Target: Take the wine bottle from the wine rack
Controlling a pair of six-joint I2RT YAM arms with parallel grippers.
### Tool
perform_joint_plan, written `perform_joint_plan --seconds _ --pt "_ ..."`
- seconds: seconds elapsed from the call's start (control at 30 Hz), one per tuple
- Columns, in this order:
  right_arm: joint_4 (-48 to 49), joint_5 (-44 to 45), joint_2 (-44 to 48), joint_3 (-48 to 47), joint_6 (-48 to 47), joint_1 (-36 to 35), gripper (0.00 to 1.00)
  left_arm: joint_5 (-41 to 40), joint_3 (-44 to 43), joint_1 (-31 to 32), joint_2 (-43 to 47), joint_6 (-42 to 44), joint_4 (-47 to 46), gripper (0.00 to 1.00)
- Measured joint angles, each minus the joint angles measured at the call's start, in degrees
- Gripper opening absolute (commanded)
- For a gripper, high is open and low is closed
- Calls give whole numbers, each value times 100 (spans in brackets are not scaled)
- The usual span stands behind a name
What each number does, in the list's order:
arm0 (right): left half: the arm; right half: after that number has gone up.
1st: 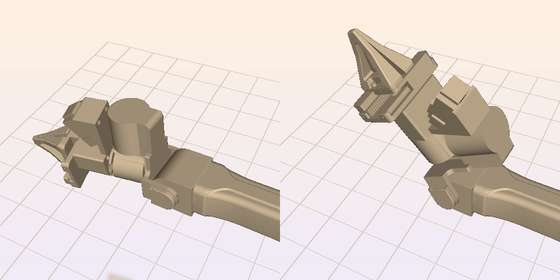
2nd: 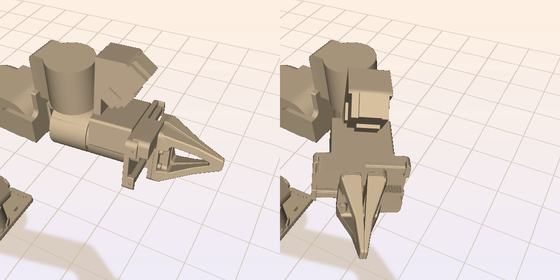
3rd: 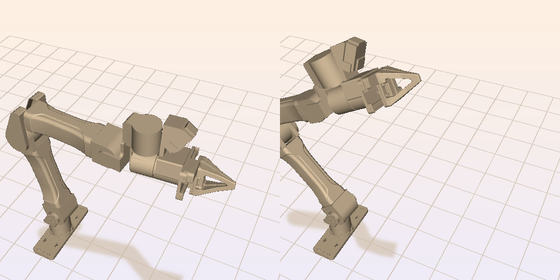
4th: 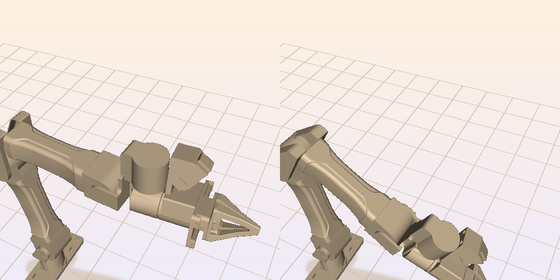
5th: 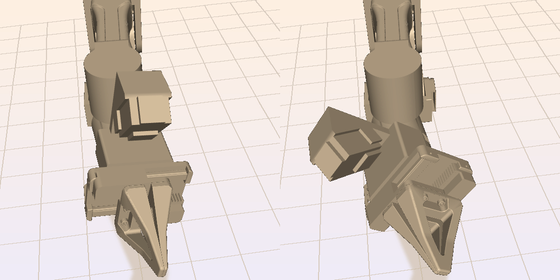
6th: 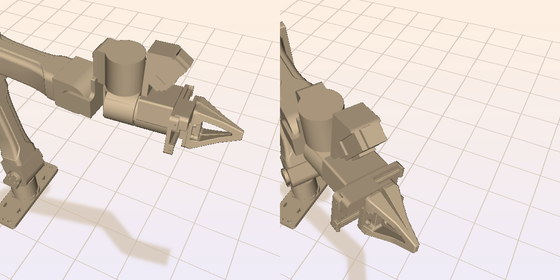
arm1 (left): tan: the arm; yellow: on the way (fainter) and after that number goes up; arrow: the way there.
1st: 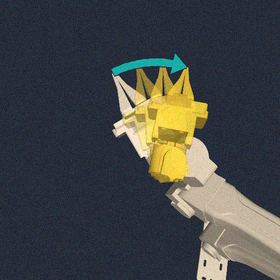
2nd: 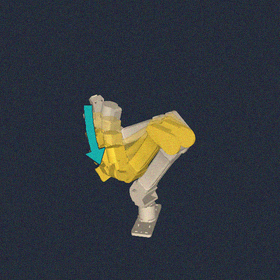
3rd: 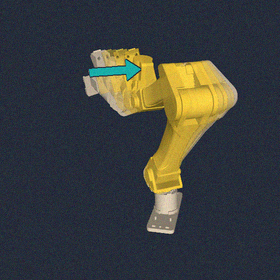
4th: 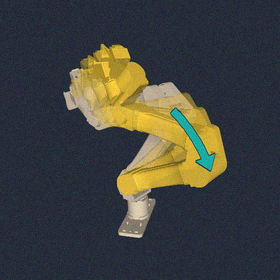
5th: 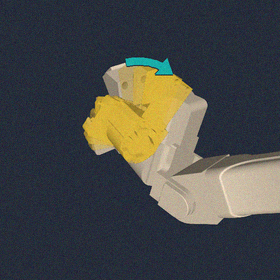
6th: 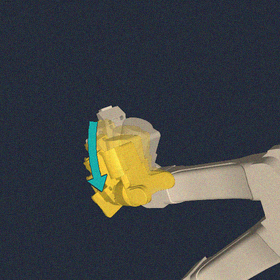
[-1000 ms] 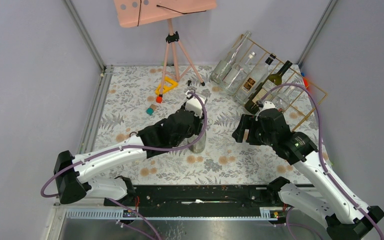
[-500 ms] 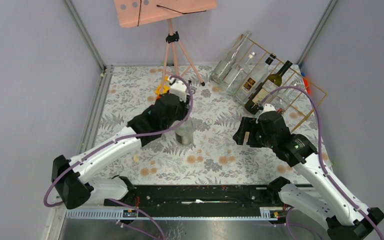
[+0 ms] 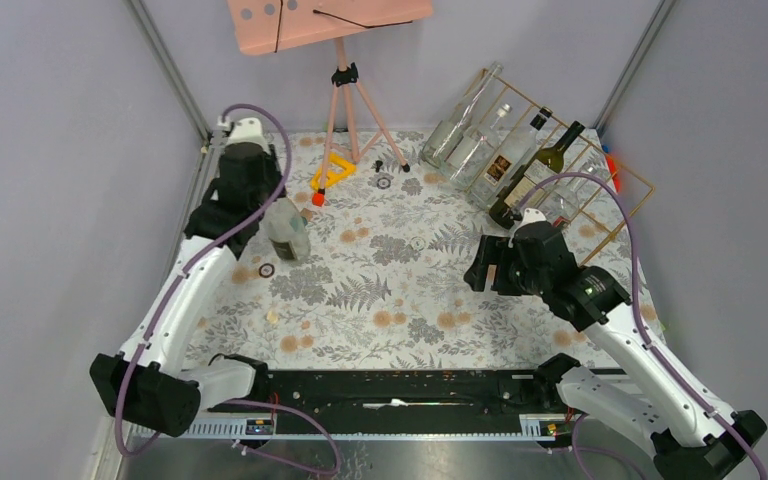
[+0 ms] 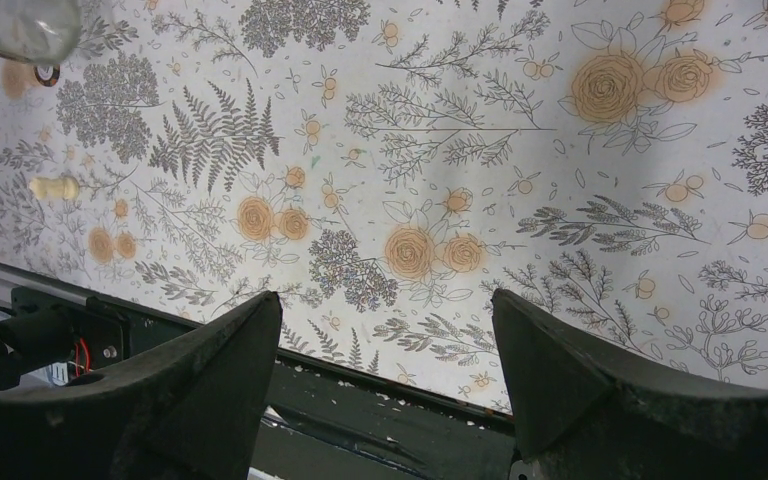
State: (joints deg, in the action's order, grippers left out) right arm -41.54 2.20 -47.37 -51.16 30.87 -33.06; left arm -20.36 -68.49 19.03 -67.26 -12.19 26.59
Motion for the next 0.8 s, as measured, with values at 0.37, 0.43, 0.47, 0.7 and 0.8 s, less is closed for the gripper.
perform_joint_plan --seconds 0.37,0.43,0.47,0.7,0.8 --pt "0 -33 -26 116 -44 0 84 271 -638 -1716 -407 -186 -210 0" --pt "0 -35 -31 120 -57 2 84 280 -649 -1840 -627 -195 -396 0" --pt "0 -35 -33 120 -59 2 84 278 -649 -1862 -706 -195 -431 0" --pt "0 -33 -168 120 -111 2 84 109 -647 -1910 -1342 -114 -741 0" --pt "0 -35 -221 120 -133 2 84 -20 -590 -1950 -1412 -48 -931 8"
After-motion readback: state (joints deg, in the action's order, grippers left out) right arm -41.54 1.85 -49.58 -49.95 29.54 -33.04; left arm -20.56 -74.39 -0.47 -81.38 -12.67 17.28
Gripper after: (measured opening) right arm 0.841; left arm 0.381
